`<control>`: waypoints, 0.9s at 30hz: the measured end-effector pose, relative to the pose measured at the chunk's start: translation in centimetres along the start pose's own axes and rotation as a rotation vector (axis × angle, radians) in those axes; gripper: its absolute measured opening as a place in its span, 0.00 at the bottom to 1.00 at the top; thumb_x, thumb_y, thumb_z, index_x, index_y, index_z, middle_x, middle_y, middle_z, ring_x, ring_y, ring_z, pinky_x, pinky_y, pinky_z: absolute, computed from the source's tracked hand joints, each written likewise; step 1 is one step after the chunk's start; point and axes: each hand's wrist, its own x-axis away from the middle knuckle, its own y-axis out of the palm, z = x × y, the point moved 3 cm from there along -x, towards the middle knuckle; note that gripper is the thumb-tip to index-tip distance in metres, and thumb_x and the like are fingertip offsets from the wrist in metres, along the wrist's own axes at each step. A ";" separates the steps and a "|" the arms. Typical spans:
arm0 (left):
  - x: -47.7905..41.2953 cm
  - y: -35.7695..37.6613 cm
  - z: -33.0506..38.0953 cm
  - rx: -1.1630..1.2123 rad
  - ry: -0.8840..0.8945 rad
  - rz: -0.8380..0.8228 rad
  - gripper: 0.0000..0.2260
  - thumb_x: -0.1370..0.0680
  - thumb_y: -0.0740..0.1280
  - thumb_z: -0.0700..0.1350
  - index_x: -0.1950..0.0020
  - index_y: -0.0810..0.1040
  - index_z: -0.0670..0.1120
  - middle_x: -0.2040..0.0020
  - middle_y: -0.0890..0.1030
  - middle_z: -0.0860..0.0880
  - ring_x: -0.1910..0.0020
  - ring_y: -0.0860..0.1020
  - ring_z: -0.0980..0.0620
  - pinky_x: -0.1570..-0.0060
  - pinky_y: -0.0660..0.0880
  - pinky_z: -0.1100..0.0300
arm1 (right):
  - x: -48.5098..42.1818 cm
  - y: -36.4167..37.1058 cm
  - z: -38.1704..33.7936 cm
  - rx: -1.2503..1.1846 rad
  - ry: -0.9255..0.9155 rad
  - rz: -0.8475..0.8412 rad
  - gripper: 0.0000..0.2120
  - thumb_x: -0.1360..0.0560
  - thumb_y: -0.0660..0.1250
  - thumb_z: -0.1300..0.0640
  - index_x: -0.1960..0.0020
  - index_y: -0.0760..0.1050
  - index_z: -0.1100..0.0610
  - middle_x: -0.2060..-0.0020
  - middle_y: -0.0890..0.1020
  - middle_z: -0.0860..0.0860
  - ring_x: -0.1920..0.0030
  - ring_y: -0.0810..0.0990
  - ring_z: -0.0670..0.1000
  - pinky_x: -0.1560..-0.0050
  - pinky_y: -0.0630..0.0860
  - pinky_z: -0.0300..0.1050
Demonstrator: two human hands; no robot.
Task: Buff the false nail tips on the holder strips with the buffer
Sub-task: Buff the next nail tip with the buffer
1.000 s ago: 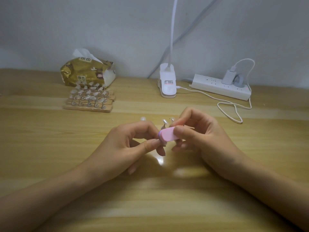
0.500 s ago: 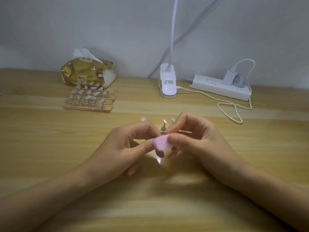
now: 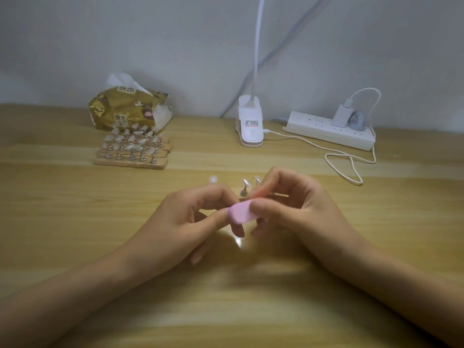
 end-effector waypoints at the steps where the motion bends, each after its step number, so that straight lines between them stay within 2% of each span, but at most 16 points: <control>1: 0.0 0.0 0.0 -0.001 0.002 0.000 0.08 0.23 0.66 0.53 0.55 0.79 0.50 0.55 0.84 0.48 0.83 0.68 0.56 0.79 0.63 0.70 | 0.1 0.3 0.0 0.010 -0.003 -0.027 0.07 0.30 0.76 0.64 0.61 0.79 0.57 0.62 0.83 0.54 0.66 0.81 0.49 0.65 0.80 0.38; 5: 0.0 0.0 -0.2 0.014 -0.014 0.011 0.06 0.22 0.66 0.50 0.56 0.78 0.50 0.56 0.85 0.49 0.83 0.67 0.55 0.79 0.62 0.70 | -0.3 -0.8 0.1 -0.032 0.007 0.075 0.06 0.32 0.76 0.60 0.63 0.79 0.53 0.63 0.82 0.52 0.68 0.78 0.46 0.64 0.80 0.38; 8: 0.1 0.1 -0.1 0.023 -0.005 0.003 0.05 0.22 0.66 0.49 0.55 0.78 0.50 0.56 0.85 0.49 0.83 0.67 0.55 0.79 0.63 0.70 | -0.4 -1.0 0.4 -0.059 0.016 0.083 0.08 0.31 0.77 0.60 0.63 0.79 0.53 0.62 0.82 0.53 0.68 0.78 0.46 0.63 0.80 0.39; 11: 0.1 0.0 -0.1 0.023 -0.011 0.008 0.05 0.21 0.64 0.47 0.55 0.78 0.50 0.57 0.84 0.49 0.83 0.67 0.55 0.79 0.63 0.70 | -0.4 -1.3 0.3 -0.114 0.003 0.116 0.07 0.33 0.77 0.56 0.64 0.79 0.51 0.63 0.82 0.51 0.67 0.78 0.44 0.63 0.81 0.39; 13: 0.0 0.1 0.1 0.026 -0.008 0.007 0.05 0.21 0.64 0.47 0.55 0.78 0.50 0.57 0.84 0.49 0.83 0.67 0.55 0.79 0.63 0.70 | -0.3 -0.9 0.3 -0.121 0.002 0.070 0.08 0.33 0.79 0.57 0.63 0.79 0.50 0.62 0.82 0.51 0.67 0.78 0.44 0.63 0.80 0.39; 16: 0.0 0.1 0.2 0.018 0.000 0.006 0.06 0.21 0.65 0.49 0.55 0.79 0.49 0.58 0.84 0.48 0.83 0.67 0.55 0.79 0.64 0.69 | -0.1 0.0 0.3 -0.051 -0.001 -0.031 0.07 0.29 0.75 0.62 0.61 0.79 0.53 0.61 0.82 0.53 0.68 0.79 0.46 0.64 0.80 0.38; 19: 0.0 0.0 0.1 0.009 -0.008 0.023 0.06 0.22 0.65 0.49 0.56 0.79 0.50 0.58 0.84 0.49 0.84 0.67 0.55 0.79 0.63 0.69 | -0.2 -0.3 0.3 -0.052 0.012 0.023 0.06 0.29 0.72 0.61 0.63 0.79 0.52 0.62 0.82 0.53 0.68 0.78 0.46 0.64 0.80 0.39; 23: 0.1 0.1 0.1 0.025 -0.005 0.019 0.07 0.23 0.67 0.53 0.56 0.79 0.51 0.60 0.83 0.48 0.84 0.67 0.56 0.79 0.62 0.71 | 0.0 0.2 0.2 -0.033 0.001 -0.032 0.05 0.29 0.73 0.63 0.61 0.79 0.55 0.62 0.82 0.54 0.68 0.78 0.47 0.65 0.79 0.38; 27: 0.1 -0.1 0.0 0.032 -0.014 0.033 0.05 0.22 0.67 0.50 0.56 0.79 0.50 0.61 0.82 0.48 0.84 0.66 0.56 0.80 0.61 0.70 | -0.1 -0.1 0.4 -0.067 0.008 0.038 0.06 0.30 0.73 0.62 0.63 0.79 0.53 0.62 0.82 0.54 0.68 0.78 0.47 0.64 0.80 0.39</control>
